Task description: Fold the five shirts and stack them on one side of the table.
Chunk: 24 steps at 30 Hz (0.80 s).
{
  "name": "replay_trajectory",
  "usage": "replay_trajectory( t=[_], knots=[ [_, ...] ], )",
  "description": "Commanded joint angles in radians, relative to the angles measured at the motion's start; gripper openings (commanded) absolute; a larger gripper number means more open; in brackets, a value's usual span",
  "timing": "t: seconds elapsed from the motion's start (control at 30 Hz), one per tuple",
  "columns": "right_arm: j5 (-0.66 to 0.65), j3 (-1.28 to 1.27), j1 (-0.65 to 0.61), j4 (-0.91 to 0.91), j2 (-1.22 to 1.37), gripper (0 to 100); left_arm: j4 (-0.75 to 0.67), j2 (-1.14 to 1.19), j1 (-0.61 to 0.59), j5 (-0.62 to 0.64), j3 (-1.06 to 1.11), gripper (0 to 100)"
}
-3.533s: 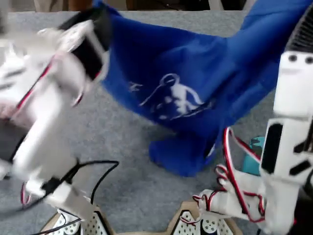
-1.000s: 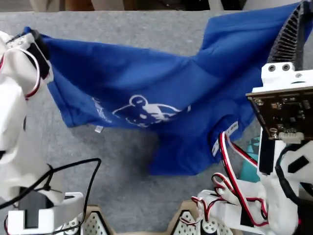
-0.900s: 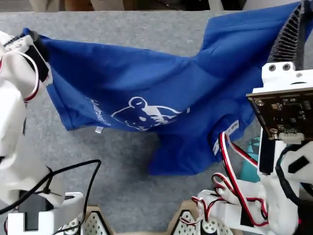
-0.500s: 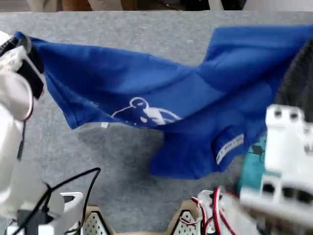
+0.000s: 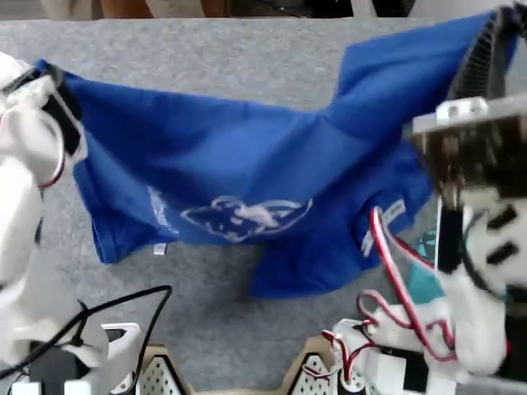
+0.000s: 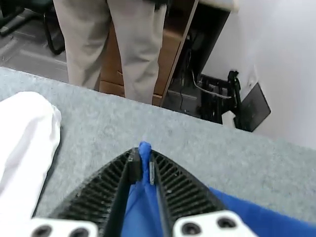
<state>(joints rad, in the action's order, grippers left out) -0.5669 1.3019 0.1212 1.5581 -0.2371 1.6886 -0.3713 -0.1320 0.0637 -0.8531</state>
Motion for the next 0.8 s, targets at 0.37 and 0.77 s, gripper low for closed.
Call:
replay_trajectory(
  t=[0.37, 0.77],
  knots=[
    [0.003, -0.122, -0.007, 0.04, 0.018, 0.5, -0.094, 0.013, -0.002, -0.006, 0.028, 2],
    [0.135, -0.291, 0.073, 0.06, 0.008, 0.5, -0.094, 0.012, -0.002, -0.002, 0.026, 2]
  ],
)
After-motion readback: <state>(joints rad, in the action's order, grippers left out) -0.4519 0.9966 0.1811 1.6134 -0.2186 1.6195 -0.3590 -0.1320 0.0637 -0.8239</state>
